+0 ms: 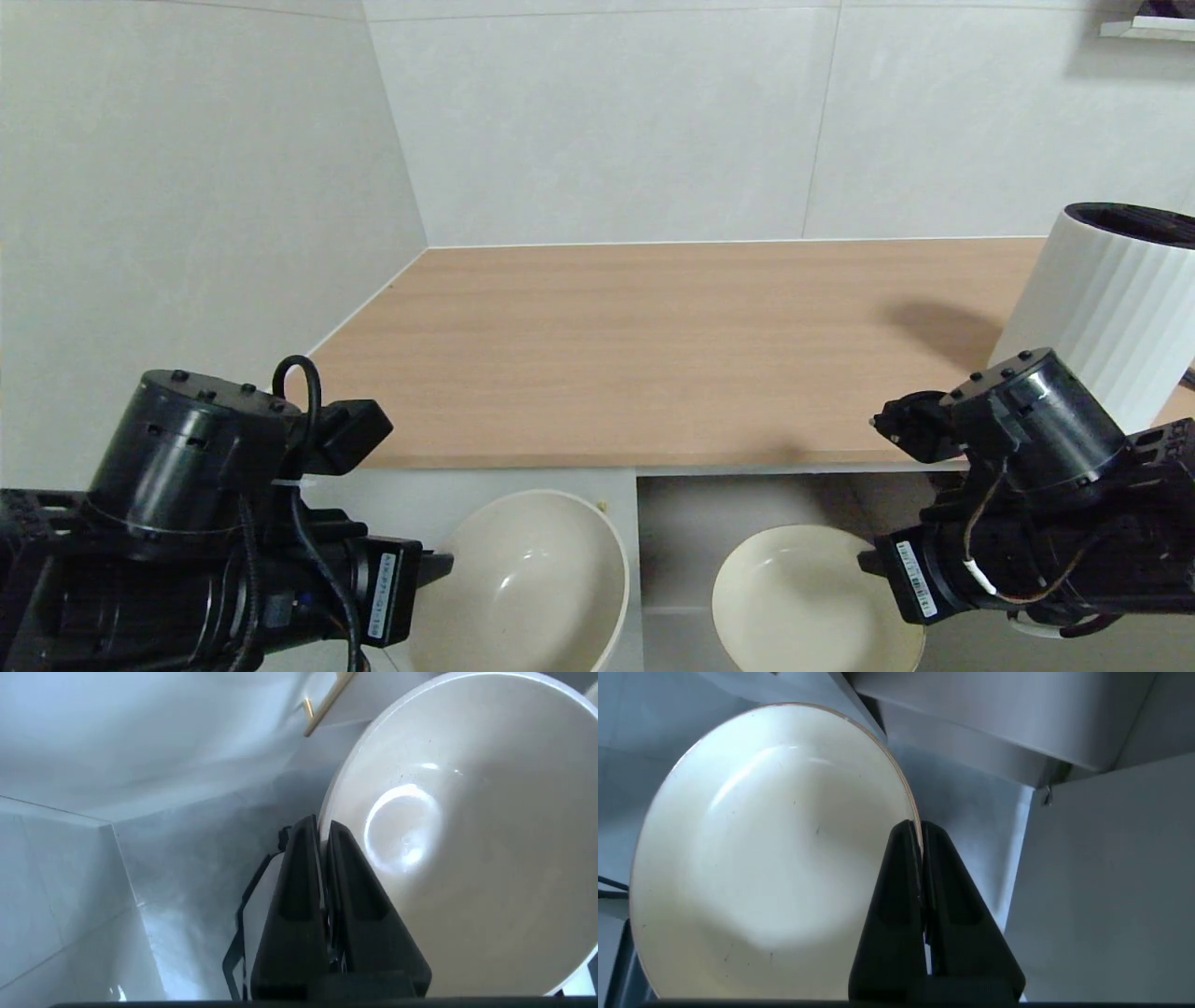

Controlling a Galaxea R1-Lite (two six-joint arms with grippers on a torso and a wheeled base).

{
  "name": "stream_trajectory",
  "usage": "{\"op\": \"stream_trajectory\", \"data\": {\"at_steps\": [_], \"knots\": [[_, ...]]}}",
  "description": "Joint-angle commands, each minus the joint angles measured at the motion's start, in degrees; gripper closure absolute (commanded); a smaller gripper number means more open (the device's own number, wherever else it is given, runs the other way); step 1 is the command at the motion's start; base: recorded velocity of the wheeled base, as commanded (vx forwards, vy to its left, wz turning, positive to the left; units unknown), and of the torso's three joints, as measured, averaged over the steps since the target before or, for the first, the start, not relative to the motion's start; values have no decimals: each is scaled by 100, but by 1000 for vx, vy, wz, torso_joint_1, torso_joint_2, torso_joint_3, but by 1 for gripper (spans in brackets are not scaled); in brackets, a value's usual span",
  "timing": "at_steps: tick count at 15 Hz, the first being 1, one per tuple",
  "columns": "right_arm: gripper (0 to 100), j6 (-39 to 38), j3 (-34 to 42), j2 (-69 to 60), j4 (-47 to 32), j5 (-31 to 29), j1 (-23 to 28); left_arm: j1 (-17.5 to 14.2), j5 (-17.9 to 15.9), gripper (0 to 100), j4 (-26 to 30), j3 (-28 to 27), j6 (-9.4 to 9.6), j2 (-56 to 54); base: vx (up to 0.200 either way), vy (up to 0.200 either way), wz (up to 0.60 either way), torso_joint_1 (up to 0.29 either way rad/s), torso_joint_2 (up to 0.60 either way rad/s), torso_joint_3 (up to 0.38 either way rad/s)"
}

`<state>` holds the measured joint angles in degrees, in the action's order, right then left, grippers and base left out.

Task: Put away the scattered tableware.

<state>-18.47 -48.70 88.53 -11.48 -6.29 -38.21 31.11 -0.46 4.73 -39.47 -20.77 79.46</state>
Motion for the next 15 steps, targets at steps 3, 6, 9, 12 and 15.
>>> {"op": "stream_trajectory", "data": {"at_steps": [3, 6, 9, 12, 15], "knots": [[100, 1, 45, 112, 59, -4, -3, 18, -6, 100, 2, 19, 3, 8, 0, 0, 0, 0, 0, 0], [100, 10, 133, 156, 208, -21, -3, 18, -15, 100, 2, 19, -6, 52, 0, 0, 0, 0, 0, 0], [100, 10, 150, 165, 243, -21, -3, 18, -24, 100, 2, 27, -6, 105, 0, 0, 0, -39, 102, 67], [100, 10, 159, 174, 243, -30, -3, 18, -33, 100, 2, 27, -6, 123, 0, 0, 0, -165, 406, 240], [100, 10, 150, 200, 243, -30, -3, 18, -24, 100, 2, 27, -6, 166, 0, 0, 0, -178, 468, 279]]}}
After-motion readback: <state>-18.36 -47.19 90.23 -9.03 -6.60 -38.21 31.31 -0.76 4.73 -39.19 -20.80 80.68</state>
